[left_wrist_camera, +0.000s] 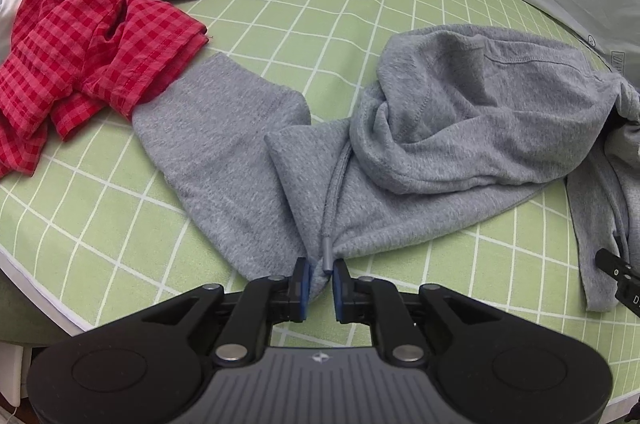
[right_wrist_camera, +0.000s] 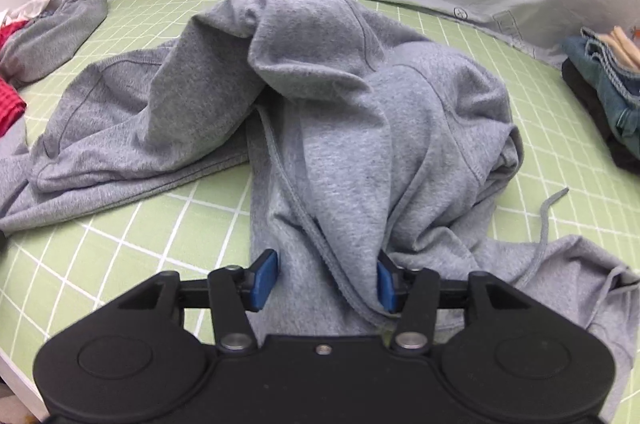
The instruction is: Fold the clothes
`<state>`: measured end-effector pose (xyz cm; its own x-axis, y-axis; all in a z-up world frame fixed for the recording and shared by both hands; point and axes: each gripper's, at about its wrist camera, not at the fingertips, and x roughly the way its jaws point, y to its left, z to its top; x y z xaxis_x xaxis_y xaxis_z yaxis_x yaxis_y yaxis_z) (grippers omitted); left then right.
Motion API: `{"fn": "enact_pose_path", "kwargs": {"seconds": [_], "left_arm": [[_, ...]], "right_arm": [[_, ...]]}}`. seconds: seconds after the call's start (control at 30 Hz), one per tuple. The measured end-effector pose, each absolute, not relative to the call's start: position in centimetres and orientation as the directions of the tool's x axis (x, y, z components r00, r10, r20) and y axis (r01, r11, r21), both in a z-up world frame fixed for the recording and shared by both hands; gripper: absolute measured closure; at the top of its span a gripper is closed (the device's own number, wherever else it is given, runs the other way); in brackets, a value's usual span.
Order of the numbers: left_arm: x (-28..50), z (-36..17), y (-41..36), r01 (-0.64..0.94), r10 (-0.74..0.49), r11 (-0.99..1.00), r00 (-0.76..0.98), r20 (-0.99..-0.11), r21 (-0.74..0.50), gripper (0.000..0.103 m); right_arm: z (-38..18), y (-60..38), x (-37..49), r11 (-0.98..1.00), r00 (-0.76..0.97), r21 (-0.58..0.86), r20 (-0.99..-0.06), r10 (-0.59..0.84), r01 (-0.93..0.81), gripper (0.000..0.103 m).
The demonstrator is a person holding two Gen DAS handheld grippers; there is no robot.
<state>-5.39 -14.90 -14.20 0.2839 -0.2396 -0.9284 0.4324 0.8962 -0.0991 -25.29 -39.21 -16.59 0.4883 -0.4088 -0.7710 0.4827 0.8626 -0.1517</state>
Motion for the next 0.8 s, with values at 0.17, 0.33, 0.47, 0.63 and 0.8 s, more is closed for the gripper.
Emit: {"fn": "enact_pose_path", "kwargs": {"seconds": [0.17,0.33,0.47,0.63,0.8], "left_arm": [[-4.8,-13.0,-15.8,0.487,-0.234,0.872,0.325,-0.916,-0.05,0.072],[-4.0,-11.7,-16.5,0.515,-0.261,0.856,0.35,-0.9,-0.048,0.062],[-3.3,-11.3,-16.9,0.52,-0.265,0.853,0.36,-0.895,-0.043,0.062],[-2.4,-11.3,-17.7,0.492,-0.264,0.868,0.358,-0.896,-0.06,0.06],[-1.6,-11.4,-19.6,0.46,-0.251,0.886,0.357,-0.9,-0.065,0.06]], "right_arm": [[-13.8,-37.1,-23.4,0.838,0.562,-0.3,-0.632,-0.533,0.456,0.018],[-12.8,-36.2,-20.1,0.841,0.616,-0.374,-0.572,-0.541,0.392,0.011],[-13.4,-35.5,-17.5,0.845,0.647,-0.443,-0.557,-0.521,0.3,0.011],[-14.4,-35.8,-14.7,0.833,0.642,-0.515,-0.573,-0.51,0.202,0.01],[-13.8,-38.8,-13.3,0.902,0.636,-0.397,-0.655,-0.409,0.171,0.082]]}}
